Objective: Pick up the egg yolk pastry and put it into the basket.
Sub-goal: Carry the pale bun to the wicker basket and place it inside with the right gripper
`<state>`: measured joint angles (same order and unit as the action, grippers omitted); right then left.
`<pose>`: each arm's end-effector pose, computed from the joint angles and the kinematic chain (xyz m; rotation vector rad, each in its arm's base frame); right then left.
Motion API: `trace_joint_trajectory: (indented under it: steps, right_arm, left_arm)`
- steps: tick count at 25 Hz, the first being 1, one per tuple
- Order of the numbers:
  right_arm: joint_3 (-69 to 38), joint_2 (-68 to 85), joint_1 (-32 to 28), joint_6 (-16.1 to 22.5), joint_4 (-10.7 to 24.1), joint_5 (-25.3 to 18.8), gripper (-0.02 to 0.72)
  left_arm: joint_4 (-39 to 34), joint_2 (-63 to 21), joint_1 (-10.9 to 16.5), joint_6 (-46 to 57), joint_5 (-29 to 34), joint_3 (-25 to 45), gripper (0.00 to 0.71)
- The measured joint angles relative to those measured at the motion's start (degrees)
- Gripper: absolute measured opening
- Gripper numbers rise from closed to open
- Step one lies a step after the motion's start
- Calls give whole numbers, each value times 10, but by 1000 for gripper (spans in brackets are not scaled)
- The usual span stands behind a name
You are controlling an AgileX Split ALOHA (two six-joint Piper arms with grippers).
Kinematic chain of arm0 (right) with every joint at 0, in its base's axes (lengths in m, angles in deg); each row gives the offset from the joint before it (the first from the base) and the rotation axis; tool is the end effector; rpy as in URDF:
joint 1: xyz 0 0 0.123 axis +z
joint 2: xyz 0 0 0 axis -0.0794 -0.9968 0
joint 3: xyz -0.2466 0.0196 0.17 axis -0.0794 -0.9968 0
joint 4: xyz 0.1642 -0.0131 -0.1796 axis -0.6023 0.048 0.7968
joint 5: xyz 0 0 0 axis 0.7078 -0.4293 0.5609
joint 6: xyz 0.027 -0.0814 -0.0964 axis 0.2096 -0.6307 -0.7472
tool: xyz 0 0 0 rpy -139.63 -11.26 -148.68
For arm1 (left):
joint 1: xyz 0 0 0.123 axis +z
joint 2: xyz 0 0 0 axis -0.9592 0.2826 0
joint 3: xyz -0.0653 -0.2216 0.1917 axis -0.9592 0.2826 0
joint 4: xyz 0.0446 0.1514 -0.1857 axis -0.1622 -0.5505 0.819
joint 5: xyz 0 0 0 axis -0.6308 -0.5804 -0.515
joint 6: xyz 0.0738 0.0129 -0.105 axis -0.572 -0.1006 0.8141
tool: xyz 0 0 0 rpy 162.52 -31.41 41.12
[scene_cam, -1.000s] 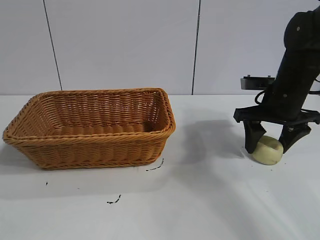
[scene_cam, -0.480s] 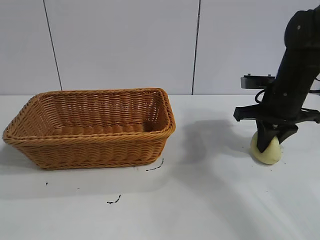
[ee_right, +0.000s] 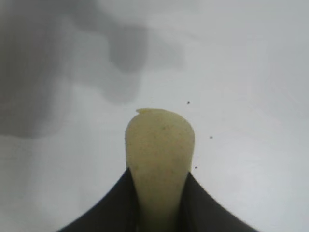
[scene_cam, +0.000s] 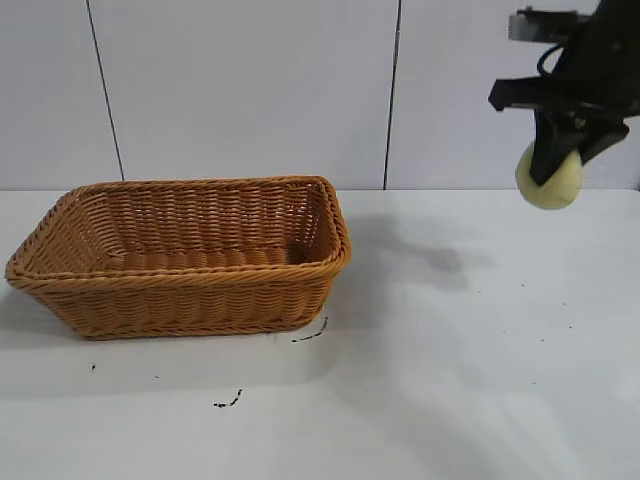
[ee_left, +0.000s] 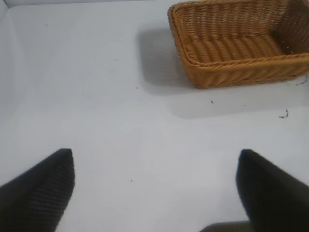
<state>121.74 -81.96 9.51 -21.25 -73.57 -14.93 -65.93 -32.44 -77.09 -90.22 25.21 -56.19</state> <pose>0.4186 0.0464 0.2389 -0.2100 2.7682 0.1178 0.0067 0.0038 0.2557 0.0886 2.0395 0.0227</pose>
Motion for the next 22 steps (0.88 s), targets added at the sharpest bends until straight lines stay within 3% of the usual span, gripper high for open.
trace_joint_trajectory:
  steps: [6, 16, 22]
  right_arm:
    - [71, -8, 48, 0, 4, -12, 118]
    - [211, -114, 224, 3, 3, -21, 118]
    - [266, -204, 305, 18, 1, 23, 118]
  left_arm:
    - [0, 0, 0, 0, 0, 0, 693]
    - [0, 0, 0, 0, 0, 0, 693]
    - [0, 0, 0, 0, 0, 0, 693]
